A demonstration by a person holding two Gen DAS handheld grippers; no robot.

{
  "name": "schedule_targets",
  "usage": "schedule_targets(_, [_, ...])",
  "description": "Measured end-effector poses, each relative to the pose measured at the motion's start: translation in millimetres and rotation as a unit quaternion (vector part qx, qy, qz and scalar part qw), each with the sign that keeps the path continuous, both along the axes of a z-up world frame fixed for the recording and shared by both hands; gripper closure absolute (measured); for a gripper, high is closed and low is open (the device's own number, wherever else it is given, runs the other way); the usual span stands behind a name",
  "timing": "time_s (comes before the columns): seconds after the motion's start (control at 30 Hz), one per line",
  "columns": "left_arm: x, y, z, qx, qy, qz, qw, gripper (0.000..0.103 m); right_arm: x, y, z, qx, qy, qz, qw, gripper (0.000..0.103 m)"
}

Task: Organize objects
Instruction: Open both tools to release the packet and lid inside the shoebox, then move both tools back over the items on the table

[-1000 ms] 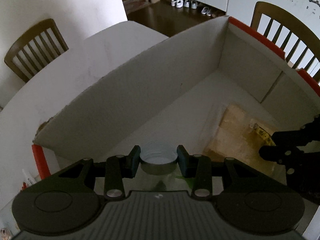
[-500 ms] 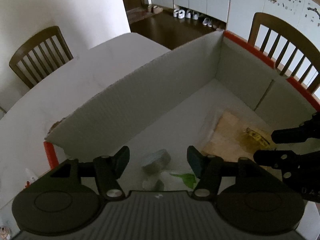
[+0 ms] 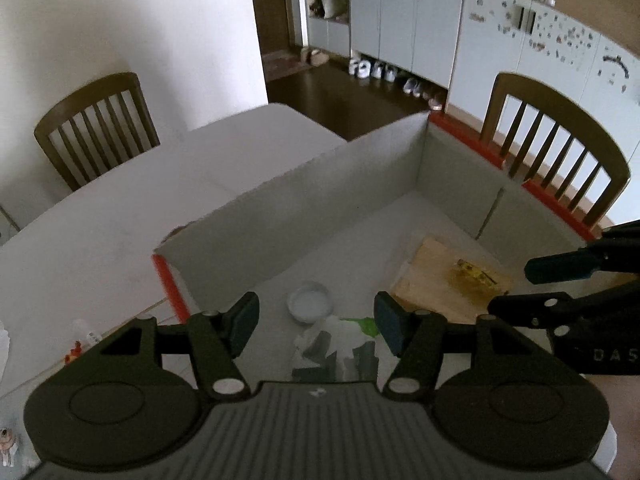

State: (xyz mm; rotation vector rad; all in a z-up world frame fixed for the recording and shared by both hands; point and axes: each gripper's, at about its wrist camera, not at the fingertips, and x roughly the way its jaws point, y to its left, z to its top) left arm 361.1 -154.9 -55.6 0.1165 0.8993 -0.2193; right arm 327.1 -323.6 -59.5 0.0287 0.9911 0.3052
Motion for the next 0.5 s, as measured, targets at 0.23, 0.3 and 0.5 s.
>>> schedule_targets(0.23, [-30, 15, 23, -0.023, -0.035, -0.001, 0.9991, 0.041, -18, 17, 17, -0.002, -0.015, 0.008, 1.0, 0.055])
schedule_targets(0.3, [-39, 21, 27, -0.03, -0.042, -0.005, 0.9987, 0.041, -24, 22, 22, -0.003, -0.02, 0.009, 1.0, 0.054])
schedule_targets(0.5, [-69, 44, 37, -0.054, -0.05, -0.011, 0.9972, 0.041, -41, 37, 33, 0.004, -0.028, 0.009, 1.0, 0.047])
